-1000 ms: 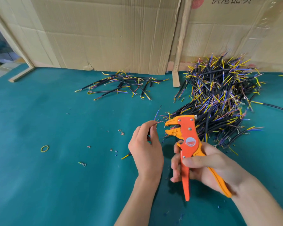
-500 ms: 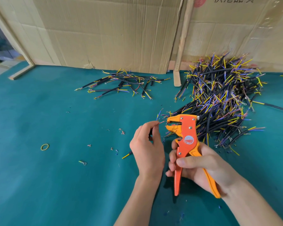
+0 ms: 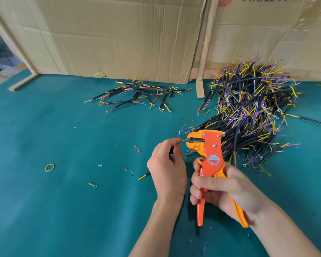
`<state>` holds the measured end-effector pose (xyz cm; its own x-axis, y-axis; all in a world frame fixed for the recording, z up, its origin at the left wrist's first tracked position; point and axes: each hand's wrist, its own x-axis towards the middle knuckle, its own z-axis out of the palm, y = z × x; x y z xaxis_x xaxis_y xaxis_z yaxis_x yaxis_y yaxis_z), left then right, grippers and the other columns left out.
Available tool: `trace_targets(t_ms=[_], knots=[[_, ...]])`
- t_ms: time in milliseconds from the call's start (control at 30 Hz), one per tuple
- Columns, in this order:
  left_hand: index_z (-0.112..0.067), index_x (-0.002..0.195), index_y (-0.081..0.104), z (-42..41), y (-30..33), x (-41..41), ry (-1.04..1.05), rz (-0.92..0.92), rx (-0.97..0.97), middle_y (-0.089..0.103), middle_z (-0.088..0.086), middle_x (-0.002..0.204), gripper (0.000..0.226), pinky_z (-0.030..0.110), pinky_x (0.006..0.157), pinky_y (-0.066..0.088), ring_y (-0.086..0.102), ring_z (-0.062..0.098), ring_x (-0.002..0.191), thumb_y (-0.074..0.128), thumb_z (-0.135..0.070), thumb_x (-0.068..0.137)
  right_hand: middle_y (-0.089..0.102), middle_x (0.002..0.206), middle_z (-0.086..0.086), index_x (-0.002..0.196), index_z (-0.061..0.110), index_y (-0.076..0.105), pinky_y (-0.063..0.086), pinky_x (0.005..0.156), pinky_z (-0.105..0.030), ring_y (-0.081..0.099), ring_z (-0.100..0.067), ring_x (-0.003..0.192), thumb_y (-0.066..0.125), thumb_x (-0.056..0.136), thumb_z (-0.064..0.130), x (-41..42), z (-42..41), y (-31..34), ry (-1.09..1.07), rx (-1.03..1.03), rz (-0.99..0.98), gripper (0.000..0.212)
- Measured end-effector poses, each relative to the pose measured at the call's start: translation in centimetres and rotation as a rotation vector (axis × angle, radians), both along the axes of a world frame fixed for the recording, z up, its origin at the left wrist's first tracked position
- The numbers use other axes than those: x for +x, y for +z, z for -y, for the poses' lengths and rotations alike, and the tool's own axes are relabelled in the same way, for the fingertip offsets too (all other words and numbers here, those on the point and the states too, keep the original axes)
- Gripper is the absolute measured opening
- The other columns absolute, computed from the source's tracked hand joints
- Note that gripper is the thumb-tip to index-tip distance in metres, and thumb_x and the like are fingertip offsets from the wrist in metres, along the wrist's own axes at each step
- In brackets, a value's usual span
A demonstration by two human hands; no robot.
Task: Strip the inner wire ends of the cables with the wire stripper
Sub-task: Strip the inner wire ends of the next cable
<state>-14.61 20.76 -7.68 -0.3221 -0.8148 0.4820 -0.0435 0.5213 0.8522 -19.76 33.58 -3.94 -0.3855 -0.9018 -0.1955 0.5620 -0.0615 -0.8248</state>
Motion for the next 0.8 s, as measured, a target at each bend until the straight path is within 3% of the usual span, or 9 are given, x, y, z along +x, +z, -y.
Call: trace_targets(t_ms=[200, 433, 600, 800], knots=[[-0.016, 0.089, 0.074, -0.08, 0.07, 0.09, -0.007, 0.010, 0.005, 0.069, -0.009, 0.077, 0.013, 0.026, 0.069, 0.049, 0.062, 0.013, 0.071, 0.063, -0.009, 0.090, 0.046, 0.070, -0.012, 0.096, 0.007, 0.063, 0.051, 0.059, -0.042, 0.050, -0.029, 0.059, 0.094, 0.065, 0.013, -0.08, 0.00, -0.25, 0.008, -0.023, 0.036, 0.044], [-0.016, 0.089, 0.074, -0.10, 0.17, 0.17, -0.007, 0.017, 0.001, 0.068, -0.010, 0.075, 0.012, 0.024, 0.067, 0.048, 0.061, 0.011, 0.070, 0.064, -0.009, 0.090, 0.046, 0.070, -0.012, 0.094, 0.008, 0.063, 0.050, 0.058, -0.041, 0.049, -0.028, 0.058, 0.087, 0.073, 0.009, -0.14, -0.05, -0.30, 0.016, -0.036, 0.055, 0.032], [-0.016, 0.089, 0.074, -0.08, 0.10, 0.18, -0.006, 0.025, -0.006, 0.068, -0.010, 0.076, 0.013, 0.023, 0.067, 0.048, 0.061, 0.010, 0.070, 0.065, -0.006, 0.090, 0.043, 0.068, -0.009, 0.094, 0.008, 0.063, 0.045, 0.053, -0.037, 0.045, -0.025, 0.054, 0.091, 0.070, 0.016, -0.14, -0.11, -0.31, 0.017, -0.012, 0.046, 0.038], [-0.017, 0.088, 0.074, -0.15, 0.10, 0.23, -0.009, 0.020, -0.007, 0.070, -0.011, 0.076, 0.012, 0.023, 0.067, 0.049, 0.062, 0.009, 0.070, 0.064, -0.010, 0.089, 0.037, 0.063, -0.007, 0.086, 0.008, 0.059, 0.039, 0.046, -0.030, 0.037, -0.021, 0.046, 0.079, 0.080, 0.015, 0.11, 0.06, 0.12, -0.036, 0.039, 0.000, 0.023]])
